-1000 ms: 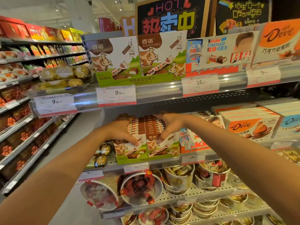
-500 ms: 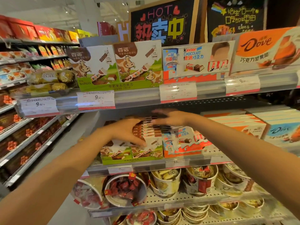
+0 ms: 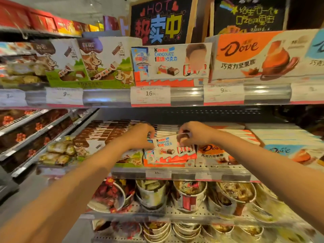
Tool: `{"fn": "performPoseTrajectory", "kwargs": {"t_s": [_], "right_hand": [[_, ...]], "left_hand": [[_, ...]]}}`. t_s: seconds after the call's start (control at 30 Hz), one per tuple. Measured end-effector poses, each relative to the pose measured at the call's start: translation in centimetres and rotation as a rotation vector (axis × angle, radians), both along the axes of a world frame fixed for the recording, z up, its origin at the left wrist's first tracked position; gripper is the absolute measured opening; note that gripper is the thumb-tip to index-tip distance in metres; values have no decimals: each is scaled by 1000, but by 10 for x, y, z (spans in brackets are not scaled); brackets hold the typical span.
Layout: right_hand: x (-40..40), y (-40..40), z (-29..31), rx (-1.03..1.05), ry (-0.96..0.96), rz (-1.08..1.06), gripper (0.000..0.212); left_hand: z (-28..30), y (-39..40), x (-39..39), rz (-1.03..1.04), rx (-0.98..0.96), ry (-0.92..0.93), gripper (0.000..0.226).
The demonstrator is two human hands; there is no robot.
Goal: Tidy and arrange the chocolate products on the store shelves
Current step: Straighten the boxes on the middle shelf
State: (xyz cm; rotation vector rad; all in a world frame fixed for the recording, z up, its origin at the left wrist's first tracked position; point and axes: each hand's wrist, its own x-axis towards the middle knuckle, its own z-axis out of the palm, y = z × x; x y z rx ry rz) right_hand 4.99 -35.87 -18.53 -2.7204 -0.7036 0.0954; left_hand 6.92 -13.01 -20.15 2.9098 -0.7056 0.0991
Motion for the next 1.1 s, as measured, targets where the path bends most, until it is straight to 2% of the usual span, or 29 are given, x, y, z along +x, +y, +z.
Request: {"fn": "performPoseTrajectory", "kwargs": {"t_s": [0.13, 0.27, 0.47, 0.63, 0.83, 0.9, 1.0, 1.1], "right_hand": [[-1, 0, 3, -65, -57, 50, 22], [-7, -4, 8, -22, -53, 59, 23], [-15, -3, 5, -56, -93, 49, 26], [-19, -5, -4, -133, -133, 62, 27], [-4, -7, 6, -133, -115, 89, 27], [1, -7, 6, -127, -48, 62, 35], [8, -1, 5, -196, 80, -26, 69], [14, 11, 5, -281, 120, -62, 64]], "left_hand": [[0, 4, -1, -43, 109, 52, 47], [11, 8, 1, -74, 25, 115, 28], [19, 11, 5, -103, 36, 149, 35], [14, 10, 6, -149, -33, 196, 31], [15, 13, 4, -155, -146, 242, 33], [14, 12, 3, -163, -149, 231, 30], [10, 12, 4, -172, -89, 200, 27], [6, 11, 5, -154, -11, 172, 48]]}}
